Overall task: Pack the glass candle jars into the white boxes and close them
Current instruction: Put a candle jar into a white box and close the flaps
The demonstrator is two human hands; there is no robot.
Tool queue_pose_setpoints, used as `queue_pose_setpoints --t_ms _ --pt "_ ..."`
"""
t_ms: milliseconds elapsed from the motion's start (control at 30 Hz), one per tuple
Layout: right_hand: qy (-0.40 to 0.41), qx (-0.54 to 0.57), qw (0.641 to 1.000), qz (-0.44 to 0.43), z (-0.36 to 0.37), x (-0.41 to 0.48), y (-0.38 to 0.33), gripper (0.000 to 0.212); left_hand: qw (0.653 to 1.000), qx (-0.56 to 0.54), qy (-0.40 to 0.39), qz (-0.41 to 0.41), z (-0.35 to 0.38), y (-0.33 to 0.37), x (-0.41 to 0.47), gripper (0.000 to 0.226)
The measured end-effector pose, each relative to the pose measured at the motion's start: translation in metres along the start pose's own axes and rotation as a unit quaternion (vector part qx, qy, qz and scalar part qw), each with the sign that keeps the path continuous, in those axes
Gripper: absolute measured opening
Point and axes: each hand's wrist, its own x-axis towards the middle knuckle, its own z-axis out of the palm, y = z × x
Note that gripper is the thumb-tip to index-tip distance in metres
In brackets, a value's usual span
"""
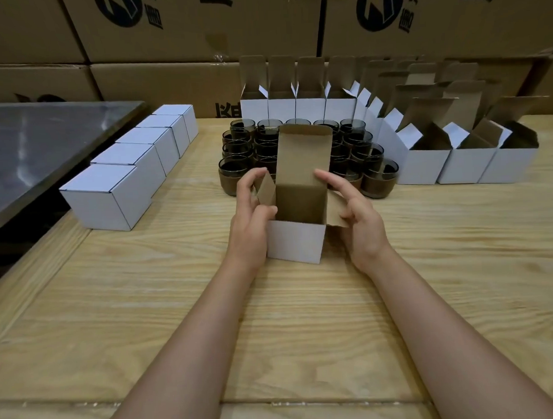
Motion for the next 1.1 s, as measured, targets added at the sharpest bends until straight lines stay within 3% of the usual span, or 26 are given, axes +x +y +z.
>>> queue_pose_setpoints --t_ms 100,233,400,500,567,633,733,800,933,1100 --pt "-0.008 0.057 0.998 0.024 -0.003 0.001 0.001 0.066 1.000 0.002 -0.017 0.011 -0.002 0.002 0.000 0.049" --pt "-0.019 0.095 0.994 0.041 -0.004 0.001 0.002 0.066 0.994 -0.087 0.023 -0.067 -0.009 0.003 0.004 0.022" --pt "-0.041 0.108 0.992 0.058 -0.004 0.003 0.005 0.066 0.988 -0.129 -0.039 -0.071 -0.008 0.003 0.004 0.034" --pt "-0.050 0.106 0.991 0.057 -0.004 0.003 0.005 0.066 0.985 -0.147 -0.033 -0.078 -0.007 0.002 0.005 0.044" --pt "-0.033 0.061 0.997 0.031 -0.004 0.003 0.004 0.064 0.990 -0.126 -0.010 -0.060 -0.006 0.003 0.004 0.044" --pt "0.044 -0.038 0.998 -0.029 -0.005 0.006 0.002 0.058 0.994 -0.101 0.010 -0.028 -0.005 0.003 0.003 0.043" --pt "0.234 -0.178 0.950 -0.106 -0.021 0.019 -0.004 0.043 0.997 -0.073 0.035 0.005 -0.005 0.000 0.002 0.046" --pt "0.307 -0.272 0.908 -0.084 -0.042 0.030 -0.004 0.037 0.997 -0.055 0.051 0.018 -0.006 -0.001 0.003 0.051" --pt "0.255 -0.415 0.870 0.074 -0.064 0.038 0.013 0.042 0.996 -0.037 0.067 0.038 -0.005 -0.003 0.006 0.057" --pt "0.261 -0.415 0.871 0.039 -0.061 0.040 0.019 0.037 0.997 -0.047 0.062 0.028 -0.005 -0.004 0.006 0.056"
